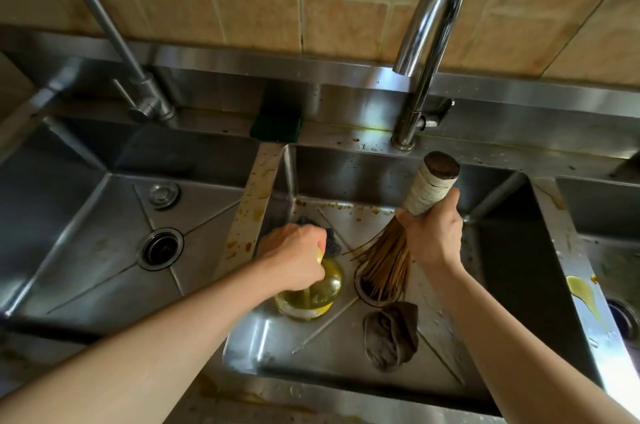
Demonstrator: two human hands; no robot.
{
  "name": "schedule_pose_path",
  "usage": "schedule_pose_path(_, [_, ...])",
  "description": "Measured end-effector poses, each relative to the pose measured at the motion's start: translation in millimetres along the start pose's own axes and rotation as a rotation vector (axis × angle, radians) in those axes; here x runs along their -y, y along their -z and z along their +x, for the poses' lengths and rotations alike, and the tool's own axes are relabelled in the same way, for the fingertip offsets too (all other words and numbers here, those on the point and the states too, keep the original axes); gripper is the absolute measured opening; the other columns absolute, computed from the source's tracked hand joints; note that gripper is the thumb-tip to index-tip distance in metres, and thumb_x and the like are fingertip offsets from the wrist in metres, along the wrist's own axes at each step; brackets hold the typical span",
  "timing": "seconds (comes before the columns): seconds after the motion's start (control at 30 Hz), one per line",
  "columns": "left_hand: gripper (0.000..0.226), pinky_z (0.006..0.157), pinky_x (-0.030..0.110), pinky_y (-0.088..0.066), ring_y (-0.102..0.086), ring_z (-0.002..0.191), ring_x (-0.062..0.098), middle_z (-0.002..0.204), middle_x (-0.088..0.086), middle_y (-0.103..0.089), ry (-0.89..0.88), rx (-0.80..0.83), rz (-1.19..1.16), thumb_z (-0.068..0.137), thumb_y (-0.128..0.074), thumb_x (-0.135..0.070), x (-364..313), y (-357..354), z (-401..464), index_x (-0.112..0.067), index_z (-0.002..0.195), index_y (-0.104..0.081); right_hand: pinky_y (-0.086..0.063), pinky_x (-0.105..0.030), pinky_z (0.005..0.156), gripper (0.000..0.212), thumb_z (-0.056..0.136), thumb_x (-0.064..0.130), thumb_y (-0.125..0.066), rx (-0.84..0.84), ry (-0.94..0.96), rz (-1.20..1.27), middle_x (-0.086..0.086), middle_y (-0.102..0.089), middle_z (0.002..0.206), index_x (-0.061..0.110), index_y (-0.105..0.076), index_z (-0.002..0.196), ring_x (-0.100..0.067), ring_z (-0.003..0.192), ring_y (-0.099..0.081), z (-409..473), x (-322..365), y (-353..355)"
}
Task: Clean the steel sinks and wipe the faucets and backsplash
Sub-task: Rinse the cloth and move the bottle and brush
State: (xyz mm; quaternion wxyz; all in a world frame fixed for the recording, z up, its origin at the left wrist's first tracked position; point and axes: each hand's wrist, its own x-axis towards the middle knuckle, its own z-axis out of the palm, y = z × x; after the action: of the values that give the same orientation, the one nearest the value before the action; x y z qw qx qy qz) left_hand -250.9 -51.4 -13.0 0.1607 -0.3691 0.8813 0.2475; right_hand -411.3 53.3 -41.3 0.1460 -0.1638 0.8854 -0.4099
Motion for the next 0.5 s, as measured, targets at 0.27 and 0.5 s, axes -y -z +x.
schedule_pose_path(0.27, [0.027, 0.082, 0.037, -0.055, -0.06, 0.094, 0.025, 0.107, 0.008, -0.06, -0.019, -0.076, -0.069, 0.088, -0.065, -0.031, -28.0, 37.3, -15.1, -0.011, 0.107, -0.064, -0.048, -0.048, 0.08, 0.05, 0.083, 0.016, -0.071, -0.036, -0.028, -0.078, -0.018, -0.061, 0.114, 0.008, -0.035, 0.117, -0.038, 0.102, -0.059, -15.9, 6.6, 22.6])
schedule_pose_path(0.5, [0.03, 0.079, 0.031, -0.051, -0.057, 0.096, 0.023, 0.11, 0.006, -0.058, -0.012, -0.205, -0.078, 0.09, -0.062, -0.032, -48.8, 46.6, -21.6, -0.011, 0.112, -0.06, -0.051, -0.052, 0.081, 0.052, 0.081, 0.015, -0.073, -0.071, -0.013, -0.024, -0.019, -0.06, 0.114, 0.008, -0.036, 0.117, -0.039, 0.101, -0.06, -18.5, 3.2, 41.7])
